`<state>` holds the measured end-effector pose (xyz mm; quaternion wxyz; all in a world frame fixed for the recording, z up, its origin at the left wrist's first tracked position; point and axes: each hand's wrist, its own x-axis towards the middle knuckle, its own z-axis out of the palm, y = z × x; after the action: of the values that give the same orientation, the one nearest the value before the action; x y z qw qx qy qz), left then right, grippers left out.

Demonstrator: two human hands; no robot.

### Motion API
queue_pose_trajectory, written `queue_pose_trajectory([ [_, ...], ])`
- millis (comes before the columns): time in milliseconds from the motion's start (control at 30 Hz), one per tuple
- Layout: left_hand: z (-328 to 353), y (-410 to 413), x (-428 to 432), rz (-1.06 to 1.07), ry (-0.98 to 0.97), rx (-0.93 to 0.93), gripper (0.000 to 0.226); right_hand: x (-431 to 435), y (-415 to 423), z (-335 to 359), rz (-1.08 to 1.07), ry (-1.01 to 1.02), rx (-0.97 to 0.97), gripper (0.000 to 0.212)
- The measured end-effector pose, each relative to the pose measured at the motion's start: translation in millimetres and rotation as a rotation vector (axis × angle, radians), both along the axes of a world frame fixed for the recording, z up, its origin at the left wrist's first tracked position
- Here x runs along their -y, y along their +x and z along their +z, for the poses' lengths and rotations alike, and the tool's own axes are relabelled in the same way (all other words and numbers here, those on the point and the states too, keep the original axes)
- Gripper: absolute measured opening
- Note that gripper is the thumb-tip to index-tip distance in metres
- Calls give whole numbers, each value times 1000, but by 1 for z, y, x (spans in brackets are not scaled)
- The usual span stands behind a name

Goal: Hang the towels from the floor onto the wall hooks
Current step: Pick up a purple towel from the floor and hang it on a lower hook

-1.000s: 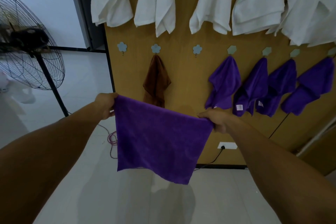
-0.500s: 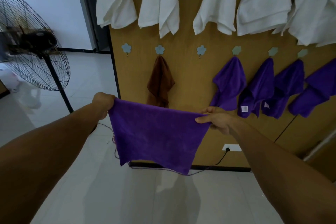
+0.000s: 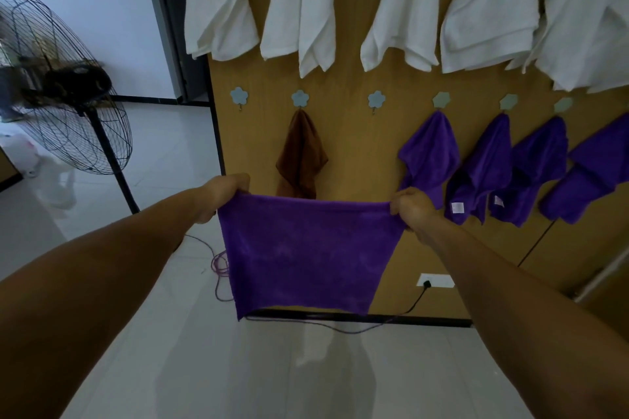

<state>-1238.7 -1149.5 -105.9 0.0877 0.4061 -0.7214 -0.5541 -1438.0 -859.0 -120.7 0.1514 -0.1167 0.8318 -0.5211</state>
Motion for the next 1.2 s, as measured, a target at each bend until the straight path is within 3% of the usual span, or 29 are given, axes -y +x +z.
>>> queue_pose_trajectory([
  [33, 1, 3, -1, -18, 20, -5, 5, -1, -2, -2, -26, -22, 14, 13],
  [100, 1, 5, 1, -51, 28, -16, 18, -3, -3, -1, -41, -24, 3, 19],
  [200, 0, 5, 3, -133, -50, -3, 38, -3, -4, 1, 123, 213, -87, 12],
  [300, -2, 6, 7, -153, -147, 24, 20, -7, 0, 1, 259, 273, -31, 16],
  [400, -3, 10, 12, -158, -235, 51, 17, -18, 4, 4, 427, 243, 151, 58],
  [467, -3, 12, 13, -188, -264, 61, 17, -20, 7, 6, 486, 287, 128, 73],
  [767, -5, 15, 14, -240, -375, 127, 2, -21, 5, 5, 355, 60, -58, 24],
  [867, -4, 11, 11, -190, -458, 213, 19, -20, 3, 5, 331, 87, -73, 21],
  [933, 0, 5, 0, -46, -579, 109, 21, -16, 3, 4, 279, 130, -127, 23],
  [1000, 3, -2, -13, -3, -685, -130, 30, -10, 4, 4, 187, 167, -243, 18],
  [1067, 4, -8, -24, 10, -558, -264, 29, -4, 11, 7, 114, 95, -332, 19],
  [1133, 5, -14, -28, 93, -330, -369, 32, -1, 14, 9, 22, -129, -273, 9],
  [1200, 10, -19, -31, 155, -163, -468, 34, 2, 12, 12, -54, -265, -243, 17],
])
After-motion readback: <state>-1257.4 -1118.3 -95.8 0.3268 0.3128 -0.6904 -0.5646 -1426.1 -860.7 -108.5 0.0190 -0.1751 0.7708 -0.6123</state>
